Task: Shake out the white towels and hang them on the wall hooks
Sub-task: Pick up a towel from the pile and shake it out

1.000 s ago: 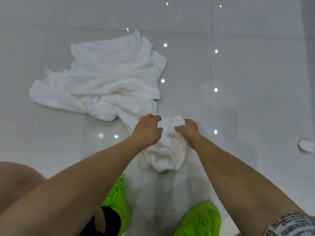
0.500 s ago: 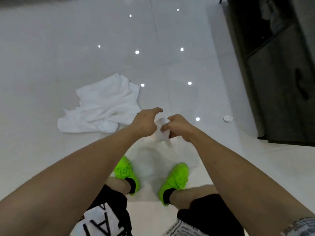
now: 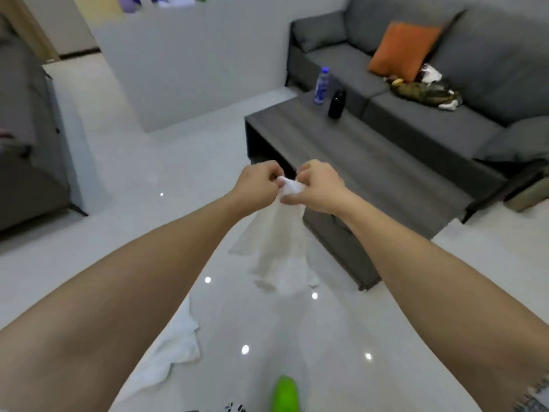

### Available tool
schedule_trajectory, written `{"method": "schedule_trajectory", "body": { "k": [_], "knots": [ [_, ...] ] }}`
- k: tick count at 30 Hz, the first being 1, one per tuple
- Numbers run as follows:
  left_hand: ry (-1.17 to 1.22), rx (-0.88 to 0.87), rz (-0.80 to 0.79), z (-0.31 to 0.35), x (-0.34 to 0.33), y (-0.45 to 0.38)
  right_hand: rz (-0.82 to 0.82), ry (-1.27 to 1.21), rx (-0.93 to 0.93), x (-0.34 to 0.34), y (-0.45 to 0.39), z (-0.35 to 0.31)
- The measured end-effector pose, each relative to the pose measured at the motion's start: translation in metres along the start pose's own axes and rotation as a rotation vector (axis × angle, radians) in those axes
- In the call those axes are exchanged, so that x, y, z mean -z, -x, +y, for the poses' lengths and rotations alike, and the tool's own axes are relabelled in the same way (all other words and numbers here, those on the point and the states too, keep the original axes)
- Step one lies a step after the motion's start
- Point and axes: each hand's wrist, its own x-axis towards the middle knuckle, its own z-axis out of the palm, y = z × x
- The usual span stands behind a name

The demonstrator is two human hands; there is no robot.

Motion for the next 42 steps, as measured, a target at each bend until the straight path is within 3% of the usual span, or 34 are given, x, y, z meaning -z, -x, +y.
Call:
{"method": "schedule_trajectory", "body": {
  "k": [5, 13, 16, 20, 22, 24, 26, 28, 30, 35, 40, 42],
  "knots": [
    [0.011, -0.232, 0.065, 0.109, -0.015, -0.049, 0.034, -0.235, -0.095, 0.111, 0.034, 0.055],
    [-0.032, -0.389, 0.134, 0.195, -0.047, -0.144, 0.194, -0.052, -0.304, 0.205, 0.076, 0.163],
    [-0.027, -0.386, 0.188, 0.212, -0.06, -0.194, 0.242, 0.029, -0.45, 0.231, 0.084, 0.211],
    [0.008, -0.237, 0.245, 0.239, -0.086, -0.254, 0.336, 0.156, -0.595, 0.265, 0.083, 0.258],
    [-0.056, -0.255, 0.062, 0.262, -0.107, -0.272, 0.43, 0.17, -0.637, 0.286, 0.069, 0.264],
    [-0.068, -0.367, -0.305, 0.294, -0.135, -0.277, 0.554, 0.143, -0.624, 0.31, 0.044, 0.259],
    [-0.076, -0.52, -0.635, 0.331, -0.164, -0.273, 0.641, 0.03, -0.567, 0.333, 0.014, 0.247],
    [-0.014, -0.615, -0.785, 0.362, -0.188, -0.273, 0.654, -0.062, -0.503, 0.351, -0.009, 0.238],
    [0.095, -0.611, -0.77, 0.38, -0.206, -0.286, 0.626, -0.195, -0.497, 0.368, -0.018, 0.237],
    [0.126, -0.548, -0.366, 0.398, -0.236, -0.345, 0.475, -0.684, -0.549, 0.411, -0.014, 0.272],
    [0.173, -0.553, -0.533, 0.433, -0.275, -0.366, 0.916, -0.935, -0.625, 0.446, -0.061, 0.324],
    [0.25, -0.495, -0.578, 0.447, -0.288, -0.374, 0.898, -1.166, -0.595, 0.463, -0.076, 0.351]
  ]
}}
